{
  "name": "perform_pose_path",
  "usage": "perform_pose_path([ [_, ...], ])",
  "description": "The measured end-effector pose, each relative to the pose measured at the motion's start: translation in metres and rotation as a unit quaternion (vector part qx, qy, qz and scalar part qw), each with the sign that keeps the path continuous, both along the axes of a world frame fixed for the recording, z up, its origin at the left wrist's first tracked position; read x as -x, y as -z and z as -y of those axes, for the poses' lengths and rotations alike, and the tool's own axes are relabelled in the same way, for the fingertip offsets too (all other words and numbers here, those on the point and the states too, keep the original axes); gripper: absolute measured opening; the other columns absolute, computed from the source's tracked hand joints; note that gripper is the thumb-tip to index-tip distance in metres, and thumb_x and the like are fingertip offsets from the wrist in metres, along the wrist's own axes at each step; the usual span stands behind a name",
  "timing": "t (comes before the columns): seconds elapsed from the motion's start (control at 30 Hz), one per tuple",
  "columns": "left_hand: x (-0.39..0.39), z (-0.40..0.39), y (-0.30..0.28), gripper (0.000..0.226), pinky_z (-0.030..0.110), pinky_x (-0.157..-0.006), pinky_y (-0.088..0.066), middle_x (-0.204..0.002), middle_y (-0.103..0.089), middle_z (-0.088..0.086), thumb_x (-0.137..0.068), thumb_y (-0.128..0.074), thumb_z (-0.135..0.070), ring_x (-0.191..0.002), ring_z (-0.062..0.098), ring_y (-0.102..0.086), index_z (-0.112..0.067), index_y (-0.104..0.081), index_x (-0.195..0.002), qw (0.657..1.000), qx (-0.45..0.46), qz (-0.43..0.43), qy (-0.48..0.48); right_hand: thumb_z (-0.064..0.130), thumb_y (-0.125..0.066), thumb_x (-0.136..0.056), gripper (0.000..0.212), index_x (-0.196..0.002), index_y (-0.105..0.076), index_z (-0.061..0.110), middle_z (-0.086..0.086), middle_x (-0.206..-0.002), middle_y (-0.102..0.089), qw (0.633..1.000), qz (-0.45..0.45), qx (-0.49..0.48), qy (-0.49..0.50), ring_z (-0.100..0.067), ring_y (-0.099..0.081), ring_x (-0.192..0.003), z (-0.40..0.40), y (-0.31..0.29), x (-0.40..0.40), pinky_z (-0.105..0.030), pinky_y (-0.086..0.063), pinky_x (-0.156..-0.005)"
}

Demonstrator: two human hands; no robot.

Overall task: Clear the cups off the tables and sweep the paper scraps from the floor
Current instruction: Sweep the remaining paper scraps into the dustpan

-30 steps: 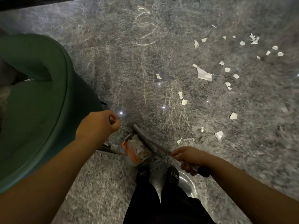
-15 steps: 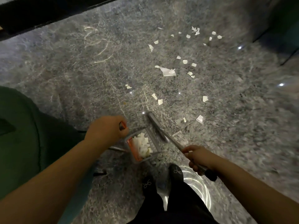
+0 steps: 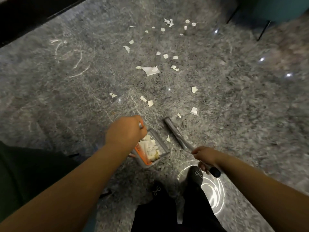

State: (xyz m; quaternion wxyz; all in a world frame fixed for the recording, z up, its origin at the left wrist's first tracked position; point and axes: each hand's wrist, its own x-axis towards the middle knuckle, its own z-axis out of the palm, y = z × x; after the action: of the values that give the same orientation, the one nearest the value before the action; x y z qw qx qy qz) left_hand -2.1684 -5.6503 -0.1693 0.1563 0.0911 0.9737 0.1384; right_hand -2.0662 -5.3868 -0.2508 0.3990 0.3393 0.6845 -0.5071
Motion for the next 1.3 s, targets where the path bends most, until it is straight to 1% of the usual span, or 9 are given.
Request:
perform_pose_path([
  [0.13, 0.000, 0.001, 0.001, 0.016, 0.027, -0.048, -0.041, -0.060, -0.054, -0.004, -0.089, -0.063, -0.040, -0.055, 0.017, -0.051, -0.028, -0.057, -0.082, 1.000, -0.003, -0.015, 0.000, 0.005, -0.040, -0.097, 0.021, -0.109, -0.054, 0.014, -0.007, -0.042, -0.047, 0.998, 0.039, 0.039, -0.008, -0.014, -0.043, -0.028, 0.011, 0.003, -0.010, -0.018, -0.035, -0.032],
  [0.23, 0.000, 0.004, 0.000, 0.018, 0.027, -0.049, -0.040, -0.061, -0.055, -0.004, -0.089, -0.064, -0.041, -0.057, 0.019, -0.054, -0.028, -0.056, -0.080, 1.000, -0.006, -0.022, -0.005, 0.008, -0.042, -0.097, 0.026, -0.116, -0.058, 0.015, -0.006, -0.048, -0.047, 0.997, 0.054, 0.063, -0.009, -0.012, -0.044, -0.031, 0.013, -0.002, -0.010, -0.017, -0.035, -0.034],
  [0.37, 0.001, 0.012, -0.004, 0.016, 0.031, -0.057, -0.046, -0.072, -0.064, 0.005, -0.087, -0.067, -0.042, -0.064, 0.026, -0.057, -0.027, -0.061, -0.086, 0.999, -0.005, -0.038, -0.019, 0.012, -0.041, -0.100, 0.021, -0.111, -0.058, 0.020, -0.002, -0.045, -0.042, 0.991, 0.071, 0.100, 0.050, -0.010, -0.040, -0.031, 0.010, -0.018, -0.009, -0.014, -0.032, -0.036],
  [0.53, 0.007, 0.007, -0.007, 0.015, 0.027, -0.054, -0.039, -0.062, -0.056, -0.001, -0.085, -0.069, -0.039, -0.058, 0.021, -0.050, -0.025, -0.066, -0.088, 0.998, -0.019, -0.064, -0.011, 0.010, -0.038, -0.102, 0.019, -0.110, -0.054, 0.016, -0.003, -0.042, -0.043, 0.985, 0.043, 0.112, 0.122, -0.010, -0.038, -0.028, -0.002, -0.043, -0.006, -0.012, -0.031, -0.034],
  [0.63, 0.020, -0.002, -0.009, 0.012, 0.025, -0.051, -0.034, -0.059, -0.052, -0.006, -0.084, -0.069, -0.038, -0.053, 0.017, -0.047, -0.026, -0.067, -0.088, 0.997, -0.029, -0.078, -0.010, 0.009, -0.038, -0.102, 0.019, -0.113, -0.053, 0.014, -0.005, -0.043, -0.043, 0.981, 0.017, 0.110, 0.158, -0.011, -0.037, -0.027, -0.017, -0.052, 0.001, -0.013, -0.032, -0.031],
  [0.73, 0.038, -0.015, -0.010, 0.015, 0.028, -0.057, -0.042, -0.069, -0.064, 0.002, -0.084, -0.070, -0.037, -0.060, 0.021, -0.053, -0.025, -0.069, -0.092, 0.996, -0.035, -0.078, -0.003, 0.008, -0.037, -0.102, 0.021, -0.117, -0.051, 0.011, -0.008, -0.049, -0.041, 0.979, -0.013, 0.092, 0.181, -0.012, -0.036, -0.025, -0.035, -0.054, 0.013, -0.013, -0.032, -0.029],
  [0.83, 0.060, -0.035, -0.011, 0.016, 0.033, -0.060, -0.051, -0.068, -0.063, 0.002, -0.085, -0.069, -0.038, -0.063, 0.026, -0.058, -0.023, -0.068, -0.090, 0.996, -0.043, -0.074, 0.001, 0.007, -0.037, -0.102, 0.019, -0.117, -0.049, 0.011, -0.009, -0.050, -0.042, 0.979, -0.035, 0.064, 0.192, -0.012, -0.036, -0.024, -0.062, -0.051, 0.031, -0.013, -0.031, -0.029],
  [1.13, 0.152, -0.127, -0.010, 0.017, 0.027, -0.053, -0.041, -0.058, -0.052, -0.005, -0.087, -0.066, -0.040, -0.056, 0.018, -0.050, -0.025, -0.062, -0.080, 0.998, 0.019, -0.035, 0.053, 0.011, -0.037, -0.102, 0.021, -0.119, -0.049, 0.013, -0.009, -0.051, -0.043, 0.977, -0.019, 0.027, 0.209, -0.014, -0.038, -0.027, -0.170, -0.030, 0.106, -0.016, -0.032, -0.035],
  [1.3, 0.198, -0.171, -0.011, 0.018, 0.029, -0.055, -0.043, -0.063, -0.053, -0.005, -0.090, -0.062, -0.044, -0.058, 0.014, -0.051, -0.027, -0.059, -0.082, 0.997, 0.039, -0.016, 0.061, 0.007, -0.038, -0.101, 0.018, -0.114, -0.050, 0.012, -0.012, -0.056, -0.046, 0.985, 0.005, -0.019, 0.172, -0.015, -0.039, -0.029, -0.214, -0.016, 0.153, -0.018, -0.033, -0.035],
])
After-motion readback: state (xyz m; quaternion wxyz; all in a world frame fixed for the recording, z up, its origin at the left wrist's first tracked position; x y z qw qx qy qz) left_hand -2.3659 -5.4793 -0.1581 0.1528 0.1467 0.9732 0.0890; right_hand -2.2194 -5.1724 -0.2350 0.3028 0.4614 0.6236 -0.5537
